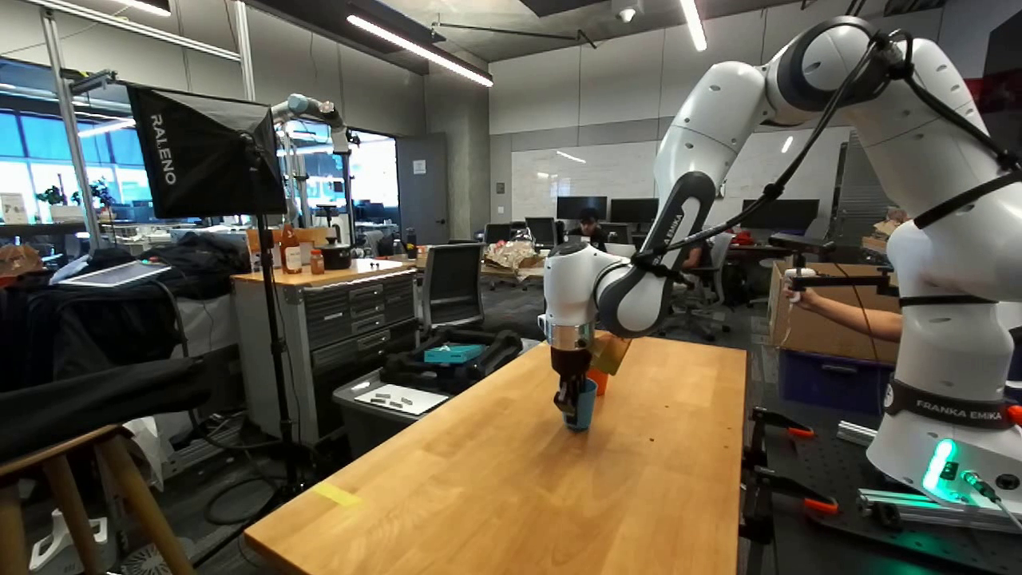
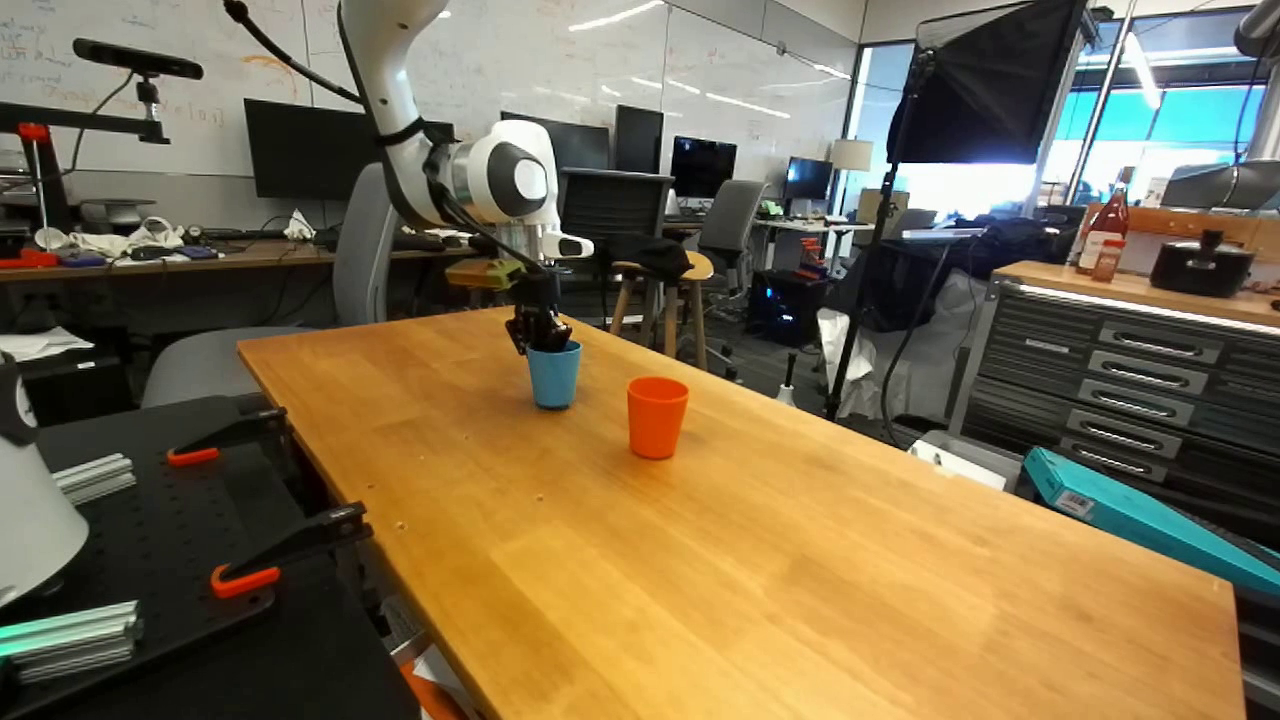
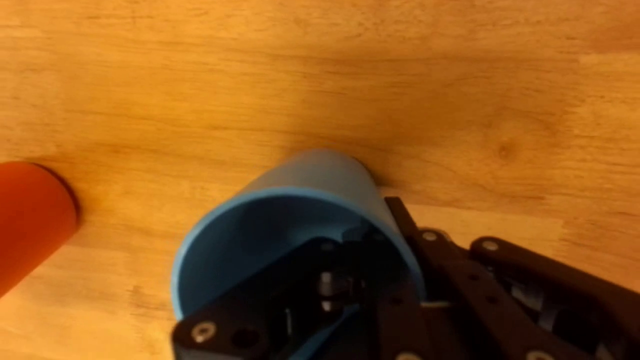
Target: Put the blue cup inside the orange cup
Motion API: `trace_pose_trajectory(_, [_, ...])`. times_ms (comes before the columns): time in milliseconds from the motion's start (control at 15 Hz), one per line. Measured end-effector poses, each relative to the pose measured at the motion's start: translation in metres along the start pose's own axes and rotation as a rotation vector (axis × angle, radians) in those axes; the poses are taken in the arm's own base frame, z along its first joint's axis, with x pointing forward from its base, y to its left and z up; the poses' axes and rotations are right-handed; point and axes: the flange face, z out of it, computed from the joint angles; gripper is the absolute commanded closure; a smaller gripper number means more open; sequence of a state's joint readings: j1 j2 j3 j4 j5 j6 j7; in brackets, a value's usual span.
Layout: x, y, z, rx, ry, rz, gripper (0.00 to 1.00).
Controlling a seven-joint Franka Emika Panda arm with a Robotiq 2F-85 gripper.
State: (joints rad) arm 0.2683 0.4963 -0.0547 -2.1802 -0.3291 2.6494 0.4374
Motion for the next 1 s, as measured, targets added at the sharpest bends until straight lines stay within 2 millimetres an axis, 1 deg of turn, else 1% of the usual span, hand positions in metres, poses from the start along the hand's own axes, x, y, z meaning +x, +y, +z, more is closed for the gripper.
trace_pose_trajectory(133, [0.008, 0.001, -0.012, 0.003, 0.025, 0.000, 0.97])
trace_pose_trajectory(267, [0.021, 0.005, -0.033, 0.004, 0.057, 0.001, 0.97])
trace_pose_trajectory(400, [0.035, 0.015, -0.058, -0.006, 0.085, 0.009, 0.97])
trace_pose_trajectory(467, [0.041, 0.024, -0.070, -0.015, 0.096, 0.017, 0.97])
trace_pose_trajectory(600, [0.051, 0.048, -0.092, -0.044, 0.113, 0.038, 0.97])
trace_pose_trajectory(733, [0.055, 0.079, -0.107, -0.079, 0.116, 0.066, 0.97])
trace_pose_trajectory(867, [0.055, 0.111, -0.112, -0.114, 0.109, 0.094, 0.97])
trace_pose_trajectory(1000, [0.052, 0.140, -0.112, -0.141, 0.094, 0.121, 0.97])
